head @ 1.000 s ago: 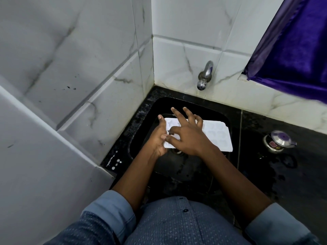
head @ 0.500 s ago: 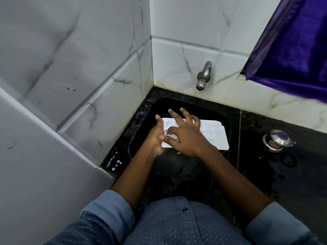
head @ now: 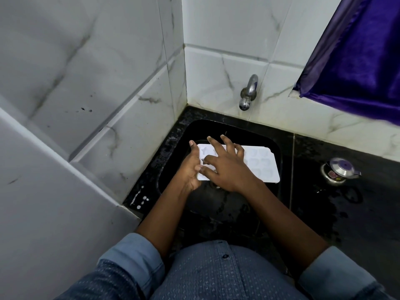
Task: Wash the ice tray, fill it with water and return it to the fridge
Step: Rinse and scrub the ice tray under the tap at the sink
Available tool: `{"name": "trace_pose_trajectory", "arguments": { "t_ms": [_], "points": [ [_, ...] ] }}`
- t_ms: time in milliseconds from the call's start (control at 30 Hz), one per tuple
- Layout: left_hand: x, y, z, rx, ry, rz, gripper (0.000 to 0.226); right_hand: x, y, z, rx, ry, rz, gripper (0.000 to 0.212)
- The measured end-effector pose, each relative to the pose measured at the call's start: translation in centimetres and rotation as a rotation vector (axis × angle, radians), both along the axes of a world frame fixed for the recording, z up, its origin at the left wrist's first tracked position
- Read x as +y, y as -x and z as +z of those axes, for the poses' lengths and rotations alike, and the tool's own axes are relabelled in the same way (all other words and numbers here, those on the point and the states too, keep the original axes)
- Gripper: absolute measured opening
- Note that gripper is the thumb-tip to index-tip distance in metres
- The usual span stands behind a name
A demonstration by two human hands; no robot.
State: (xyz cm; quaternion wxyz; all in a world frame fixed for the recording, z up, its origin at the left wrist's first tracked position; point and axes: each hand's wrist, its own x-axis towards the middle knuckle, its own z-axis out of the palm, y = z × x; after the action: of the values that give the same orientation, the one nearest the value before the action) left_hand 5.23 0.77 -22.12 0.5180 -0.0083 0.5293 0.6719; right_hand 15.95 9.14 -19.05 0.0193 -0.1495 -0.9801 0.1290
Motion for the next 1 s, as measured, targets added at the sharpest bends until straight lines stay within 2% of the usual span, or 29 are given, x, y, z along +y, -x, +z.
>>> {"name": "trace_pose_trajectory", "arguments": {
  "t_ms": [100,200,367,500,667,833,1000],
  "points": [
    [-0.1,-0.1,0.2,-0.007,0.031,0.014,0.091,-0.1,-0.1,-0.2,0.061,-0.002,0.003,0.063],
    [-0.1,0.0,0.6,-0.045,0.039,-0.004,0.091,-0.3,-0.1,0.0,0.012,-0.004,-0.016,0.054],
    [-0.7,-0.5,1.0,-0.030,0.014,-0.064,0.090,-0.3,0.0,0.1,0.069,0.016,-0.005,0.053],
    [-0.7,-0.4,1.0,-0.041,0.040,-0.043,0.086,-0.4,0.0,0.1,-0.015,0.007,-0.010,0.054],
    [-1.0,-0.4,0.9,-0.024,0.057,-0.018,0.085,-0.6,-0.3,-0.3,0.116,0.030,0.004,0.065],
    [-0.7,-0.2,0.7,-0.046,0.079,0.012,0.091,-0.4,-0.2,0.0,0.010,0.044,-0.019,0.057],
    [-1.0,-0.2,0.7,-0.042,0.063,-0.018,0.088,-0.6,0.0,-0.2,0.132,0.009,0.011,0.058]
  ]
}}
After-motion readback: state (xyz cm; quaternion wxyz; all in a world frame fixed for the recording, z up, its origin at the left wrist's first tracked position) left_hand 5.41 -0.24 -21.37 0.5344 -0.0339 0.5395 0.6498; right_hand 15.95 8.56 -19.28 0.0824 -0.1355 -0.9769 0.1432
